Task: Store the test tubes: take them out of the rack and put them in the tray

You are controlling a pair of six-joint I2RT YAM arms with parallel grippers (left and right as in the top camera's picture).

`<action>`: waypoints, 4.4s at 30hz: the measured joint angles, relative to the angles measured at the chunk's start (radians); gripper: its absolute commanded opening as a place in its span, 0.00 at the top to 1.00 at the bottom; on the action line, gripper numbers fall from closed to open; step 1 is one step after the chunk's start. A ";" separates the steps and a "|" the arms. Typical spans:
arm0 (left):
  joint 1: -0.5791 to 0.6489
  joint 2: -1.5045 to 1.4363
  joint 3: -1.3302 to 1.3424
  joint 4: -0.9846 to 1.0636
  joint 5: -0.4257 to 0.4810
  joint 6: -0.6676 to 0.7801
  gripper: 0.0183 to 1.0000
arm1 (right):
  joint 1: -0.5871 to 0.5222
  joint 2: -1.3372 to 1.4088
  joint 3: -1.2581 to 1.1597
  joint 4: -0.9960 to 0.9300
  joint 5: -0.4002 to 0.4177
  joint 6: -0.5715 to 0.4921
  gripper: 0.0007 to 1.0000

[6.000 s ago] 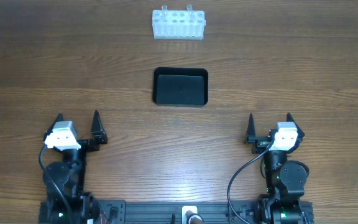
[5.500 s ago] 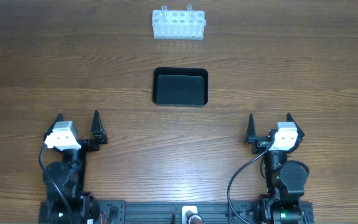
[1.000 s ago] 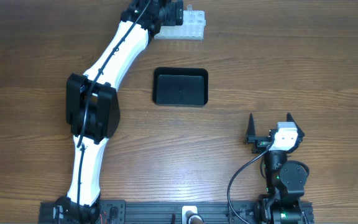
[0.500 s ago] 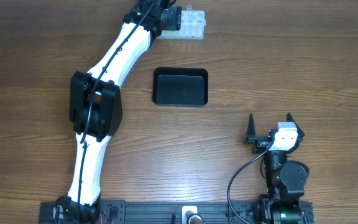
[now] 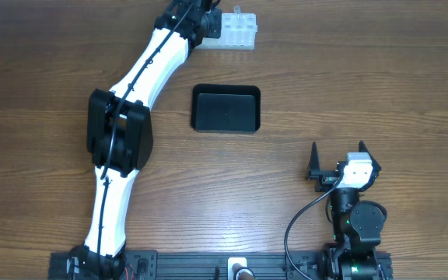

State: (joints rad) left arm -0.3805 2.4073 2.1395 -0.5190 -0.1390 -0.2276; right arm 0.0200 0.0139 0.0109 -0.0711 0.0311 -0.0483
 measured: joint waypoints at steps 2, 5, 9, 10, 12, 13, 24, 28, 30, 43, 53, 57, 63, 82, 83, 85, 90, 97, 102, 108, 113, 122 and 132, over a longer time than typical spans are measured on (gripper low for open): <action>-0.001 0.000 0.000 0.000 0.000 0.000 0.90 | 0.000 0.000 0.000 0.000 0.000 0.000 0.01; -0.001 0.000 0.000 0.000 0.000 0.000 0.92 | 0.000 0.000 0.000 0.000 0.000 0.000 0.01; -0.001 0.000 0.000 0.000 0.000 0.000 0.93 | 0.000 0.000 0.000 0.000 0.000 0.000 0.01; -0.001 0.000 0.000 0.000 0.000 0.000 0.94 | 0.000 0.000 0.000 0.000 0.000 -0.001 0.01; -0.001 0.000 0.000 0.000 0.000 0.000 0.94 | 0.000 0.000 0.000 0.000 0.000 0.000 0.01; -0.001 0.000 0.000 0.000 0.000 0.000 0.94 | 0.000 0.000 0.000 0.000 0.000 0.000 0.01; -0.006 0.000 0.037 -0.037 -0.001 0.000 0.98 | 0.000 0.000 0.000 0.000 0.000 0.000 0.01; -0.006 0.000 0.085 -0.047 -0.001 0.000 0.98 | 0.000 0.000 0.000 0.000 0.000 0.000 0.01; -0.006 0.000 0.100 -0.050 -0.001 0.000 0.98 | 0.000 0.000 0.000 0.000 0.000 -0.001 0.01; -0.011 -0.089 0.104 -0.104 -0.001 0.000 0.98 | 0.000 0.000 0.000 0.000 0.000 0.000 0.01; -0.029 -0.271 0.112 -0.277 0.000 -0.006 0.98 | 0.000 0.000 0.000 0.000 0.000 0.000 0.01; -0.031 -0.317 0.116 -0.467 0.030 -0.046 0.98 | 0.000 0.000 0.000 0.000 0.000 0.000 0.01; -0.033 -0.330 0.118 -0.740 0.111 -0.111 0.98 | 0.000 0.000 0.000 0.000 0.000 -0.001 0.01; -0.064 -0.108 0.118 -0.930 0.196 -0.160 0.98 | 0.000 0.000 0.000 0.000 0.000 0.000 0.01; -0.064 -0.097 0.118 -0.930 0.196 -0.160 0.98 | 0.000 0.000 0.000 0.000 0.000 0.000 0.01; -0.064 -0.076 0.118 -0.928 0.197 -0.162 0.98 | 0.000 0.000 0.000 0.000 0.000 0.000 0.01; -0.064 -0.040 0.118 -0.906 0.208 -0.179 0.98 | 0.000 0.000 0.000 0.000 0.000 0.000 0.01; -0.064 0.008 0.118 -0.901 0.237 -0.186 0.98 | 0.000 0.000 0.000 0.000 0.000 0.000 0.01; -0.064 0.035 0.118 -0.901 0.246 -0.186 0.98 | 0.000 0.000 0.000 0.000 0.000 0.000 0.01; -0.062 0.046 0.118 -0.901 0.263 -0.186 0.98 | 0.000 0.000 0.000 0.000 0.000 0.000 0.01; -0.062 0.070 0.118 -0.890 0.267 -0.186 0.98 | 0.000 0.000 0.000 0.000 0.000 0.000 0.01; -0.061 0.088 0.118 -0.834 0.271 -0.186 0.95 | 0.000 0.000 0.000 0.000 0.000 0.000 0.01; -0.061 0.098 0.118 -0.820 0.271 -0.186 0.94 | 0.000 0.000 0.000 0.000 0.000 0.000 0.01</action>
State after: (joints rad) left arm -0.4419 2.5053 2.2574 -1.3388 0.1322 -0.4133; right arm 0.0200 0.0139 0.0109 -0.0711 0.0311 -0.0486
